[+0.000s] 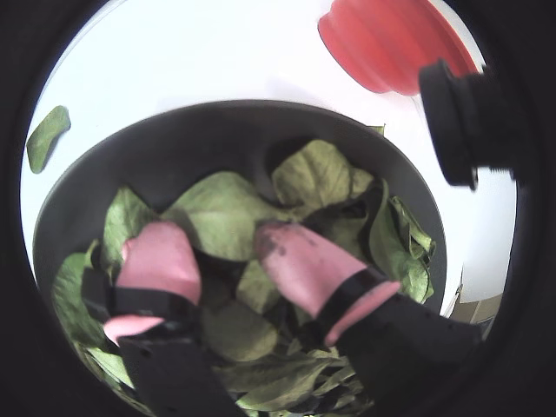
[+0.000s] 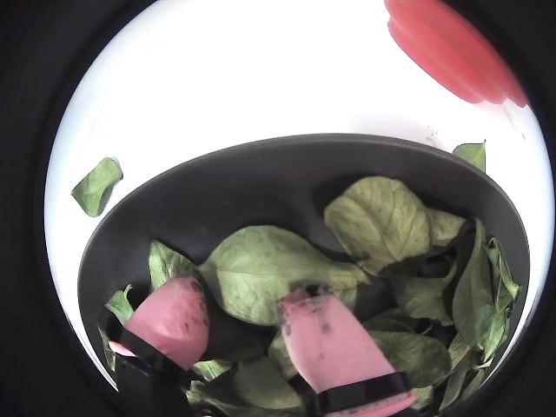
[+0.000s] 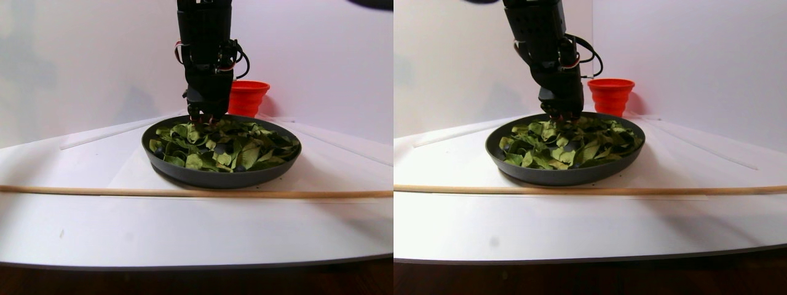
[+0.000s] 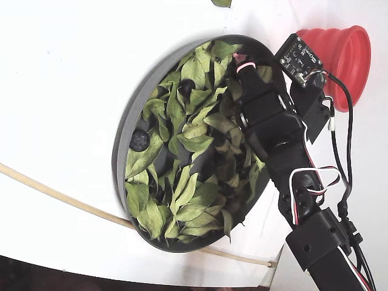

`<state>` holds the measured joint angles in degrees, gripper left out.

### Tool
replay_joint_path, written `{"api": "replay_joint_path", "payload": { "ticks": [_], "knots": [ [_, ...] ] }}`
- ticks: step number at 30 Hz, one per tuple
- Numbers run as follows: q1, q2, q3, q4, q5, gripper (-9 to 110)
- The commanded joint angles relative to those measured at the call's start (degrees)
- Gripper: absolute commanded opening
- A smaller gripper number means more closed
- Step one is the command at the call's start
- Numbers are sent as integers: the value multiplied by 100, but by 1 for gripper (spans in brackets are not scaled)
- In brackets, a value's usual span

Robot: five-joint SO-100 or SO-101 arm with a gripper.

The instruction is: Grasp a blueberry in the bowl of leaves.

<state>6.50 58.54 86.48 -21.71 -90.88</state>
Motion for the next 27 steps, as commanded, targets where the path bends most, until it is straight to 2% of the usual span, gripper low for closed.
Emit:
{"api": "replay_joint_path", "payload": {
  "ticks": [1,21,27],
  "knots": [
    [114,123,-369,-18,9,16],
    [141,-176,-343,-9,0,17],
    [141,-167,-281,70,-35,14]
  ]
}}
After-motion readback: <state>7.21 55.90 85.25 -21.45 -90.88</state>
